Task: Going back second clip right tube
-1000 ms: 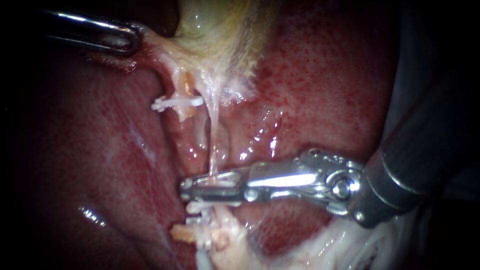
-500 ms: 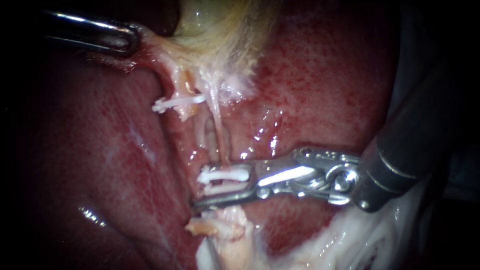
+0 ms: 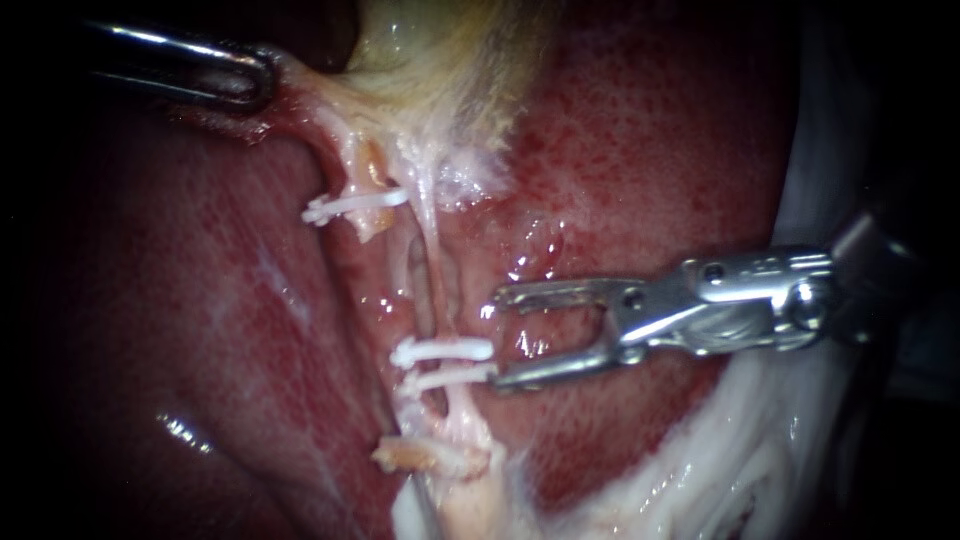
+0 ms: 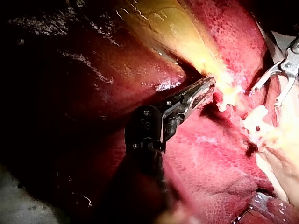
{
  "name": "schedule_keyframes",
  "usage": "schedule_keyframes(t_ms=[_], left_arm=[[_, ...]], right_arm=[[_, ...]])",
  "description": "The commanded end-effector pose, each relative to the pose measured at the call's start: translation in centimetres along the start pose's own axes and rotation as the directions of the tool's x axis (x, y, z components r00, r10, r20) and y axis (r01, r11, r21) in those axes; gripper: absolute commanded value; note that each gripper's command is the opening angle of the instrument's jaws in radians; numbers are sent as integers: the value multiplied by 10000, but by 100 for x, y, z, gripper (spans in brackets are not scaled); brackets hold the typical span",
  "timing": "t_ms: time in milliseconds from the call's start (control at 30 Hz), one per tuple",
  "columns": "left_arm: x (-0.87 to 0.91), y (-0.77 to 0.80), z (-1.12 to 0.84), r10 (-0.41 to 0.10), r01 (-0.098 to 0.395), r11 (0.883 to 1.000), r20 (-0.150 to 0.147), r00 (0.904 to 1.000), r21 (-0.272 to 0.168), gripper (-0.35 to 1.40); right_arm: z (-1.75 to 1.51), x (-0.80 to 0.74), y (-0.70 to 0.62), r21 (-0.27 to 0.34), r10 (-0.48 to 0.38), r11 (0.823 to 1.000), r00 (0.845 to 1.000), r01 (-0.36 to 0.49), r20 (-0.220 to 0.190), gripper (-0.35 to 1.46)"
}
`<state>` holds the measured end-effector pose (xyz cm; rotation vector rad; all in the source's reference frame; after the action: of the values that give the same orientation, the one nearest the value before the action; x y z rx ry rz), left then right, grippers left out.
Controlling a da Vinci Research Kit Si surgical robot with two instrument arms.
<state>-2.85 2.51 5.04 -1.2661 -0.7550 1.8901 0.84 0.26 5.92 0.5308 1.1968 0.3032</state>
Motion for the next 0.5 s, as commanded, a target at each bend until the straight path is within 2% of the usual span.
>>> schedule_keyframes(t_ms=[33,133,267,500], left_arm=[[0,0,0,2,-2,10000,0,10000,-3,-35],[0,-1,1,3,-3,10000,-1,10000,0,-35],[-5,-3,7,31,-31,10000,-14,10000,42,-35],[-28,-12,36,171,-171,9999,63,9998,-28,-35]], right_arm=[[-9,2,0,-74,-202,9998,9998,203,74,50],[-33,10,2,-287,-616,9976,9978,623,263,50],[-52,15,4,-465,-885,9949,9956,898,299,50],[-53,12,1,-379,-1061,9935,9939,1073,302,50]])
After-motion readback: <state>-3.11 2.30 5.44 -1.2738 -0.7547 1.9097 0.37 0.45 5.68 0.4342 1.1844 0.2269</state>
